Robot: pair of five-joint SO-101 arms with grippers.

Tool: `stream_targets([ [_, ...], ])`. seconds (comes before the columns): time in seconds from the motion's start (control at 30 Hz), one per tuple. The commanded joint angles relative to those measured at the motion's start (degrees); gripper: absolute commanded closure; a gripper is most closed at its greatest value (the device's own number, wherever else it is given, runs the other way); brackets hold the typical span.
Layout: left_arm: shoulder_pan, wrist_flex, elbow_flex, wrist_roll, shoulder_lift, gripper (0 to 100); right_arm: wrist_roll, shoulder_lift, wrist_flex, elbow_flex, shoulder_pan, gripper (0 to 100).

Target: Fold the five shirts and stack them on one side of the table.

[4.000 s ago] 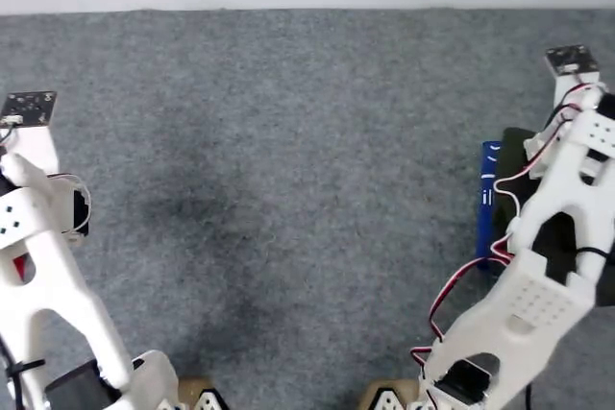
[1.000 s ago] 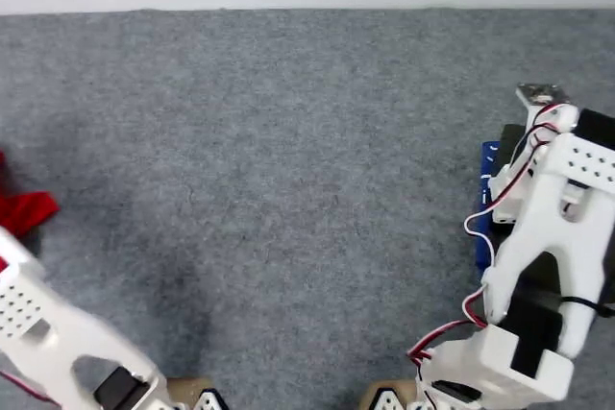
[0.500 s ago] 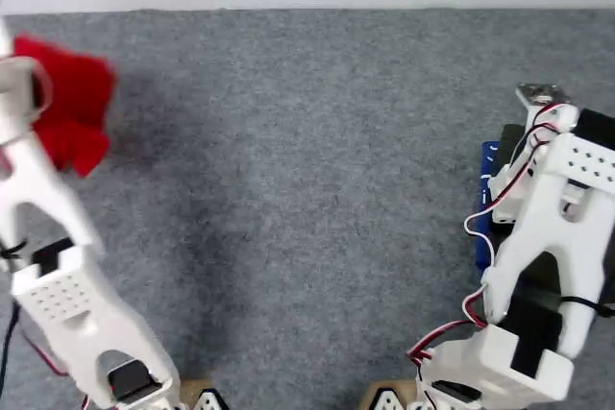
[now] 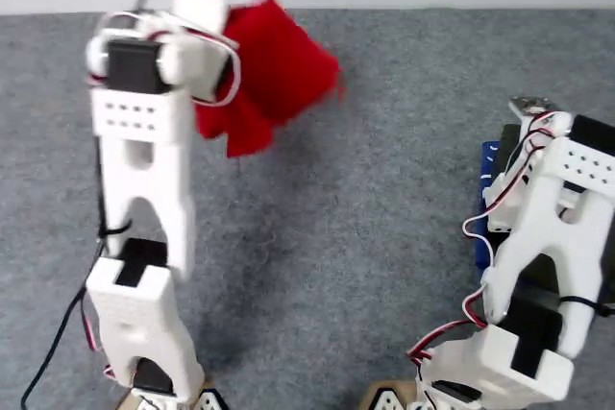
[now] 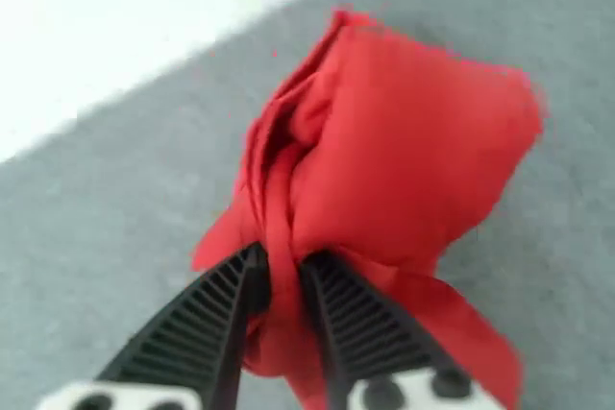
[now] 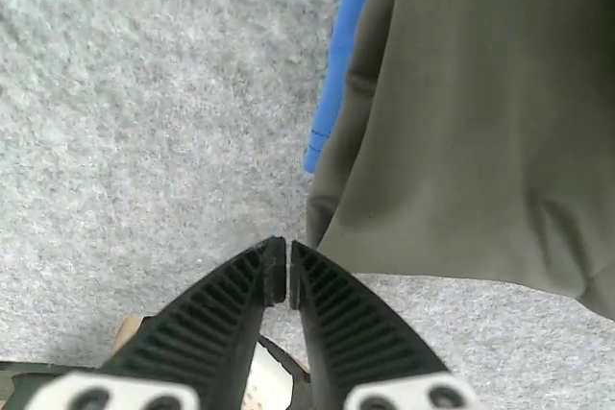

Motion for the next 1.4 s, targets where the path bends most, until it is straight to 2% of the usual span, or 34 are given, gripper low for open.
stream_targets([
  [0.0, 2.2, 1.1, 10.2, 0.8, -4.0, 98, -0.5, -2.9, 2.3, -0.7, -0.7, 99.0],
  [0.07, 1.9, 1.1, 18.3, 0.7, -4.1, 98, -0.5, -2.9, 2.3, -0.7, -0.7, 99.0],
  [0.17, 0.2, 1.0, 28.2, 0.7, -3.9, 92, -0.4, -2.9, 2.2, -0.8, -2.7, 99.0],
  [0.27, -3.5, 0.0, 33.1, 0.7, -4.3, 86, -0.3, -2.9, 2.2, -0.8, -7.4, 98.7],
  [0.57, -21.2, 1.1, 32.0, 0.7, -4.3, 85, -0.5, -2.1, -1.4, -5.0, -32.4, 98.7],
  [0.73, -30.0, 1.1, 33.4, 0.7, -4.4, 85, -0.5, 3.2, -2.4, -10.5, -43.4, 98.5],
  [0.93, -39.0, 1.1, 33.3, 0.7, -4.4, 85, -1.8, 13.9, -1.7, -20.4, -53.7, 83.8],
  [1.07, -43.3, 1.1, 33.4, 0.8, -4.4, 85, -7.8, 21.1, -1.7, -27.7, -59.6, 81.3],
  [1.37, -47.5, 1.1, 33.3, 0.7, -4.4, 85, -8.4, 32.1, -1.6, -39.7, -70.7, 81.2],
])
